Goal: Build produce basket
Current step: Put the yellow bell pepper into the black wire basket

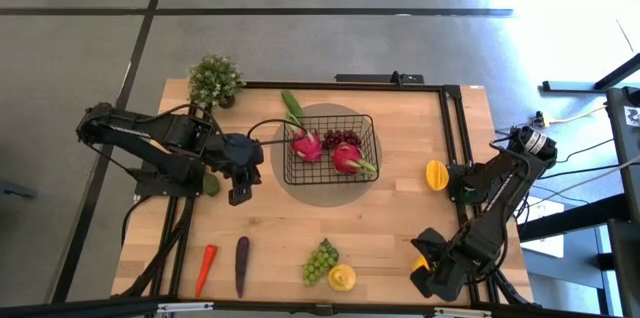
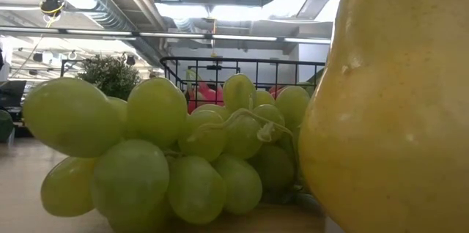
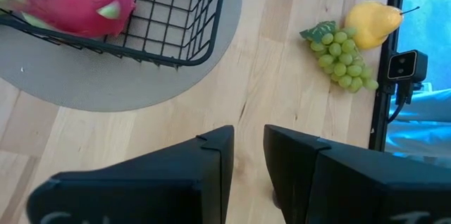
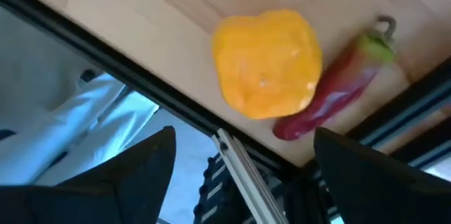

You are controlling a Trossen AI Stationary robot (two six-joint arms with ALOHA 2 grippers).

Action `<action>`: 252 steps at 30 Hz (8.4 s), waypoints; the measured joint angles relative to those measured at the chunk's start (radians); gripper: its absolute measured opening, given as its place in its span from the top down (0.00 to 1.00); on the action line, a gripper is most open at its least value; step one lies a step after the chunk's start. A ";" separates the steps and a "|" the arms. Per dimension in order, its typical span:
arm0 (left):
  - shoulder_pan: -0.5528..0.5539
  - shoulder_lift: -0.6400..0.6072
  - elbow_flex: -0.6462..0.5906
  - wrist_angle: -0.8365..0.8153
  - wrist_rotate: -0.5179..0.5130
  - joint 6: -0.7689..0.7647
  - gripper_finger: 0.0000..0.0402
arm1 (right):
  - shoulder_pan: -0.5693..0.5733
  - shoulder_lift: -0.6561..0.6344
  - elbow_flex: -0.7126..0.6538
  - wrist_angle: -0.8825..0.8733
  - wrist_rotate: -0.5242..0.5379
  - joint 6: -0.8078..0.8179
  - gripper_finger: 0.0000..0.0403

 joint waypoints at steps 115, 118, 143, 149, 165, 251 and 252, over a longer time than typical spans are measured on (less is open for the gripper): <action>0.000 0.000 0.000 0.004 0.000 0.000 0.83 | -0.192 0.141 0.041 -0.133 0.088 -0.237 0.32; 0.000 0.000 0.000 0.004 0.000 0.000 0.83 | -0.247 0.141 0.093 -0.188 0.105 -0.294 0.32; 0.000 0.000 -0.001 0.015 -0.001 -0.005 0.83 | -0.757 0.140 0.480 -0.195 0.414 -1.120 0.31; 0.010 0.000 -0.001 0.110 -0.051 -0.039 0.83 | -0.887 0.140 0.481 -0.069 0.365 -1.357 0.31; 0.055 -0.048 -0.001 0.228 -0.105 -0.048 0.83 | -1.048 0.280 0.482 0.132 0.208 -1.626 0.31; 0.052 -0.172 -0.001 0.283 -0.132 0.000 0.83 | -1.040 0.512 0.481 0.125 -0.052 -1.749 0.18; 0.052 -0.172 -0.001 0.283 -0.132 0.000 0.83 | -1.040 0.512 0.481 0.125 -0.052 -1.749 0.18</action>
